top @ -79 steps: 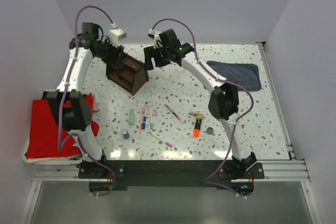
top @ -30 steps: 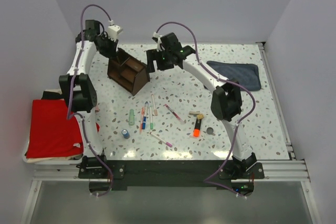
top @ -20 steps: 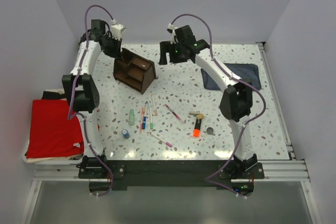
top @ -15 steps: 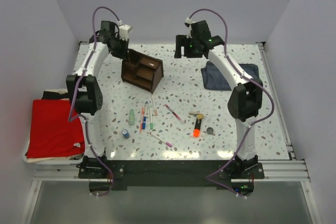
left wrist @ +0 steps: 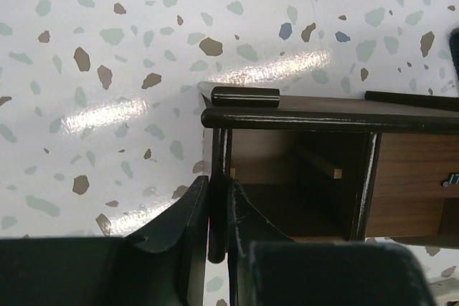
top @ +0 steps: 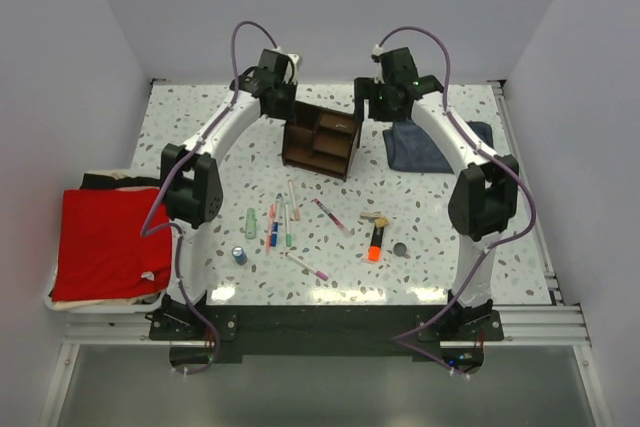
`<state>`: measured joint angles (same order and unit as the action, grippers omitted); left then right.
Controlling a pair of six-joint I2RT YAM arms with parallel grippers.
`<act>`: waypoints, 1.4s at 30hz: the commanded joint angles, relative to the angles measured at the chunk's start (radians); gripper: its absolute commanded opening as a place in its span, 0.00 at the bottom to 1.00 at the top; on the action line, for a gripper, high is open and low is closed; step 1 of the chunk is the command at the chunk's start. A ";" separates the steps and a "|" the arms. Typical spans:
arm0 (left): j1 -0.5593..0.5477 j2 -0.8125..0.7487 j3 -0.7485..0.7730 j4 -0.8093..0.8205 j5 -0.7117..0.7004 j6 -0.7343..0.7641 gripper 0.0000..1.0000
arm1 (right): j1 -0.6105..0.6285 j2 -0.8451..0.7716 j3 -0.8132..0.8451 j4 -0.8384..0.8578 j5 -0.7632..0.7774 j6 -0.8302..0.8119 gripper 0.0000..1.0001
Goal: Sort the stationery into containers
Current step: Move the storage box to the center of the board.
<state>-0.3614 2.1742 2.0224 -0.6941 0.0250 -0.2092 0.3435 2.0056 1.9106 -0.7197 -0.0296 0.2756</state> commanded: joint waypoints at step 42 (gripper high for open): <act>0.269 -0.534 -0.521 0.286 0.342 0.060 0.83 | 0.267 -0.594 -0.861 -0.313 -0.286 -2.081 0.76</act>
<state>-0.1413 1.6577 1.5658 -0.5156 0.3721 -0.1871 0.6006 1.4464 1.0733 -1.0729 -0.3550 -1.5188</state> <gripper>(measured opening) 0.827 0.764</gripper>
